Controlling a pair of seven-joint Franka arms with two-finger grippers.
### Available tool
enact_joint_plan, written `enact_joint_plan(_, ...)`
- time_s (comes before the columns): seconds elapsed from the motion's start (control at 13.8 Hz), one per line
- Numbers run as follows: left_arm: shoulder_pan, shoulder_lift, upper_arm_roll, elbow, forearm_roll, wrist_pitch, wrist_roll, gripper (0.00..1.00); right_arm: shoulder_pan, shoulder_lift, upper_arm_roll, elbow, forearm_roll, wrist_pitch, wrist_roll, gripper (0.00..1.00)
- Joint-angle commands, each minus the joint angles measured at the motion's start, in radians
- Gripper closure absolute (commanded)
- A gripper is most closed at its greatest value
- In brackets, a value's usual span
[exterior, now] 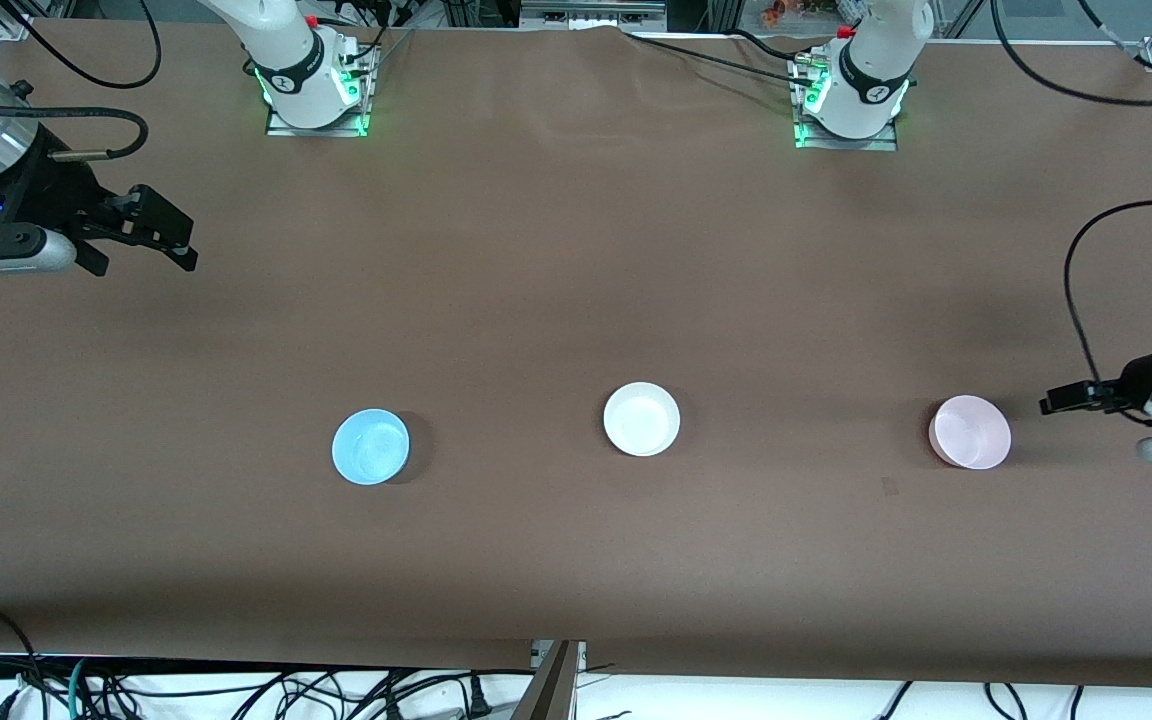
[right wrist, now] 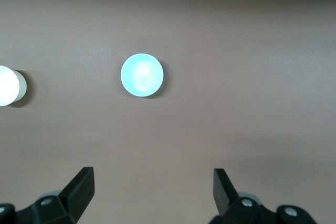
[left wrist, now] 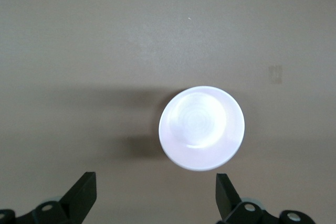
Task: Stack pink and blue bowls on white bowl
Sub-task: 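Reach the left gripper toward the pink bowl while the right gripper reaches blue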
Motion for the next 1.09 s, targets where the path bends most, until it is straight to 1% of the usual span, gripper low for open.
enact_joint_plan(0.0,-0.001,0.057,-0.003,0.014,-0.004,0.055,-0.025,0.0,-0.005,0.011,0.005,0.01,0.001,-0.006,0.01,0.0)
enact_joint_plan(0.07,0.0,0.077,-0.003,0.014,0.001,0.083,-0.025,0.0,-0.008,0.019,0.005,0.007,0.003,-0.001,0.008,0.0)
enact_joint_plan(0.15,0.006,0.1,-0.001,0.014,0.003,0.112,-0.024,0.0,-0.009,0.055,0.004,0.013,0.001,-0.001,-0.005,0.0)
enact_joint_plan(0.29,0.025,0.133,-0.001,0.014,0.004,0.154,-0.024,0.0,-0.026,0.068,-0.018,0.018,0.014,-0.003,-0.01,0.0)
enact_joint_plan(0.58,0.025,0.153,-0.001,0.011,0.003,0.161,-0.031,0.05,-0.026,0.069,-0.019,0.018,0.012,-0.001,-0.01,0.0)
enact_joint_plan(0.73,0.02,0.156,0.0,0.011,0.004,0.163,-0.085,0.06,-0.024,0.069,-0.018,0.018,0.014,-0.003,-0.01,0.0)
enact_joint_plan(0.8,0.014,0.157,0.0,0.011,0.006,0.161,-0.12,0.06,-0.021,0.069,-0.018,0.018,0.014,-0.001,-0.01,0.0)
enact_joint_plan(1.02,0.016,0.173,0.0,0.011,0.006,0.163,-0.133,0.07,-0.006,0.069,-0.01,0.016,0.0,-0.004,0.002,0.0)
